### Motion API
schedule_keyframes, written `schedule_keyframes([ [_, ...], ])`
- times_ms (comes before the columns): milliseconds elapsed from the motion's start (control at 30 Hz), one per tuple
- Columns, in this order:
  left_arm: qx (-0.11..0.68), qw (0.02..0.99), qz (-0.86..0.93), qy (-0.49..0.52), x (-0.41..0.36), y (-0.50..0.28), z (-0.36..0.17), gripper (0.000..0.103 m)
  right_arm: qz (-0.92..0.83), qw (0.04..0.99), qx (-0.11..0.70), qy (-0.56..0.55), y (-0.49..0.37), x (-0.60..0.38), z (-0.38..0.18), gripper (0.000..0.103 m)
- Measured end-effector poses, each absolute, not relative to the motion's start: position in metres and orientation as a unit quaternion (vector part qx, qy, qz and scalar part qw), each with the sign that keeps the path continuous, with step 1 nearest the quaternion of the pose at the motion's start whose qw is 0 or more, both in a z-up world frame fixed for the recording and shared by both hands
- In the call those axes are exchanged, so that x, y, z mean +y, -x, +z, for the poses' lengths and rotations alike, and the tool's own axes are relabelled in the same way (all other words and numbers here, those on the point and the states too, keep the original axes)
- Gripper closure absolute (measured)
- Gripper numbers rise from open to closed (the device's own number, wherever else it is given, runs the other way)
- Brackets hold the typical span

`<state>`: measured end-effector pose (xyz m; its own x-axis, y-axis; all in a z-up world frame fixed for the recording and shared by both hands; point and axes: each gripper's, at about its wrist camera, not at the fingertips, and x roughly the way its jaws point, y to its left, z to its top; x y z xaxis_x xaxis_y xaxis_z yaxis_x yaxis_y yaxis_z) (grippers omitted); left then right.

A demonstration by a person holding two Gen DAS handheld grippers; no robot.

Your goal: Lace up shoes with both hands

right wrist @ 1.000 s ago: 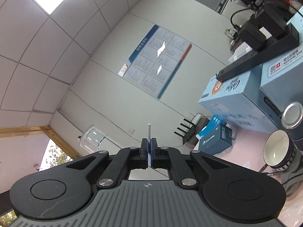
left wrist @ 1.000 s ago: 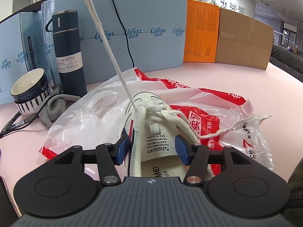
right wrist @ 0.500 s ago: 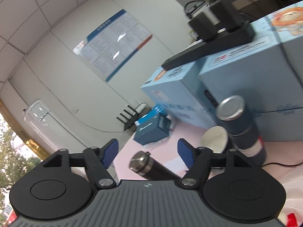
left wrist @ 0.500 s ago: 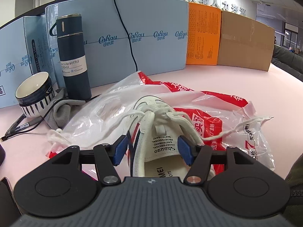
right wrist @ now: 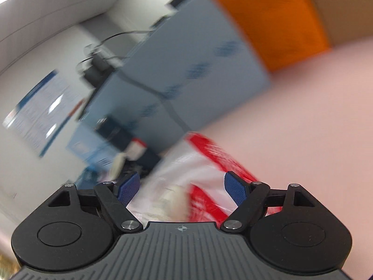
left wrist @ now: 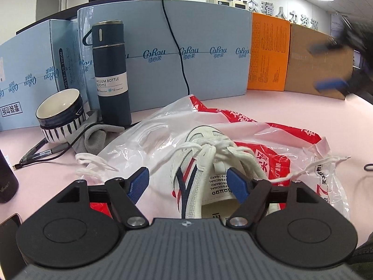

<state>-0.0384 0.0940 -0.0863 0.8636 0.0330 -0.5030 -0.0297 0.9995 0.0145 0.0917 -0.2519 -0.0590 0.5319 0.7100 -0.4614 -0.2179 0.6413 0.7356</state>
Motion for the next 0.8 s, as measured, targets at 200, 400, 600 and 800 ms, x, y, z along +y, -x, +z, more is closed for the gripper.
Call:
schedule_keyframes([
  [200, 0.266, 0.964, 0.012, -0.007, 0.09, 0.035, -0.088, 0.026, 0.153, 0.817, 0.407, -0.378, -0.044, -0.335, -0.118, 0.027],
  [400, 0.274, 0.962, 0.0, -0.025, 0.083, 0.033, -0.091, 0.025, 0.062, 0.858, 0.405, -0.312, -0.032, -0.322, -0.133, 0.047],
  [600, 0.276, 0.961, -0.002, -0.023, 0.084, 0.033, -0.091, 0.022, 0.044, 0.888, 0.376, -0.26, -0.046, -0.302, -0.138, 0.051],
  [800, 0.278, 0.961, -0.001, -0.018, 0.085, 0.032, -0.092, 0.021, 0.05, 0.922, 0.362, -0.126, -0.057, -0.28, -0.141, 0.082],
])
